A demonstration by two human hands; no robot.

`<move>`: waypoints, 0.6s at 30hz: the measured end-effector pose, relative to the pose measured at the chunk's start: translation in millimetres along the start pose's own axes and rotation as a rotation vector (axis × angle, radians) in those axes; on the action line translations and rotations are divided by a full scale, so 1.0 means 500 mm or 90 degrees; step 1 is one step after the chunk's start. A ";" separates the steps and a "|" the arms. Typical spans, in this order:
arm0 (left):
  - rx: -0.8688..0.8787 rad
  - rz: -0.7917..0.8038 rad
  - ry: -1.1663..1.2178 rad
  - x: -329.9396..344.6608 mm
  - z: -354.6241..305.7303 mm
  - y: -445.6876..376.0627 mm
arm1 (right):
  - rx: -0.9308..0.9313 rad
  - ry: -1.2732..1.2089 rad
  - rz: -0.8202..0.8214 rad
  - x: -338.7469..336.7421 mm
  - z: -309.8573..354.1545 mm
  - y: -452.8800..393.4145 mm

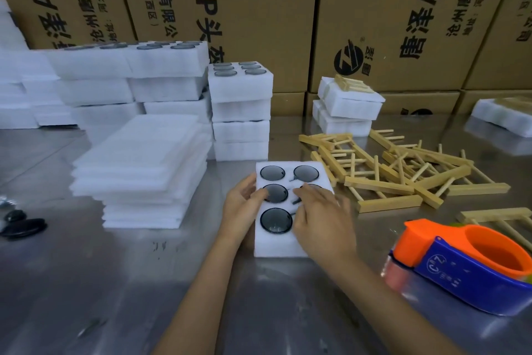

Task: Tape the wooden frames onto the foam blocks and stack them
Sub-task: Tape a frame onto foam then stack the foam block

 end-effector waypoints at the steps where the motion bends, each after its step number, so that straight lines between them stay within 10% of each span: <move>1: 0.037 -0.047 -0.085 -0.008 -0.006 0.001 | -0.006 0.000 -0.014 0.002 -0.001 0.004; 7: 0.429 -0.300 -0.510 -0.076 -0.113 0.005 | -0.012 0.024 -0.052 0.009 0.002 0.008; 18: -0.008 -0.192 -1.022 -0.195 -0.173 -0.047 | -0.024 0.042 -0.030 0.019 -0.007 0.004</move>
Point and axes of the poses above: each hand's wrist, its own y-axis away from the middle knuckle, its own x-axis out of the palm, z = x × y, the point moved 2 cm from there along -y, towards the middle knuckle, and after that the axes turned 11 degrees about x, right-handed, at the moved point
